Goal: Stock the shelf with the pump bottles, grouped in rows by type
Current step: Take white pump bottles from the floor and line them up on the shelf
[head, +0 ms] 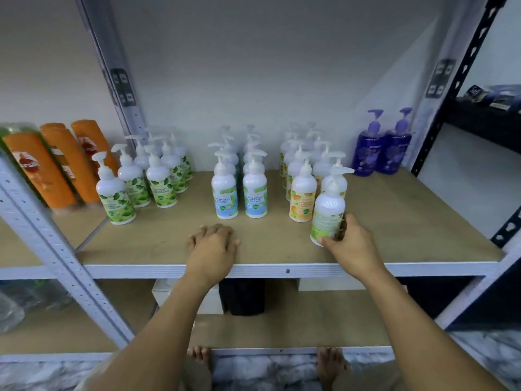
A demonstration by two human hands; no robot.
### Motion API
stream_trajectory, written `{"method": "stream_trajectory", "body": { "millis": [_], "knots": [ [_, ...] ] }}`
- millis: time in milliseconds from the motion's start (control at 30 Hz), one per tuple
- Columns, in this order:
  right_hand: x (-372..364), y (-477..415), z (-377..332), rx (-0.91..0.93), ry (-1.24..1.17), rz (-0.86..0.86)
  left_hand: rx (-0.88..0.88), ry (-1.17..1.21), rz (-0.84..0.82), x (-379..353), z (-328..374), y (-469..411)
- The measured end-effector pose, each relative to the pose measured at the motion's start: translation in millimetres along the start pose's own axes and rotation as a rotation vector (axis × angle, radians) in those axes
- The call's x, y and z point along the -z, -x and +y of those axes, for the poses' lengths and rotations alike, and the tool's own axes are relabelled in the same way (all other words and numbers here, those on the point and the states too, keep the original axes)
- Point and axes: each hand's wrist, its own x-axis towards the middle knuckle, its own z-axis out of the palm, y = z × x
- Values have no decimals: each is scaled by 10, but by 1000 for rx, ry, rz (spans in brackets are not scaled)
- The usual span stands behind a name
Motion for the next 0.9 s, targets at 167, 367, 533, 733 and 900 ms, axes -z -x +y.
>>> {"method": "stream_trajectory", "body": {
  "millis": [167,367,533,733,900],
  "knots": [
    [-153,10,-92,79,-37,-29,-16,545,-20,71,333,85],
    [-544,160,-415,226,-32,-117,-64,990,-98,98,599,92],
    [-772,166,-619,315,26,-178,-14,1020,0,134,512,26],
    [-850,14,-628,469,243,-299,15,1061,61,283,251,-39],
    [-915,-108,-581,522,394,-313,36,1066,155,467,-30,-96]
  ]
}}
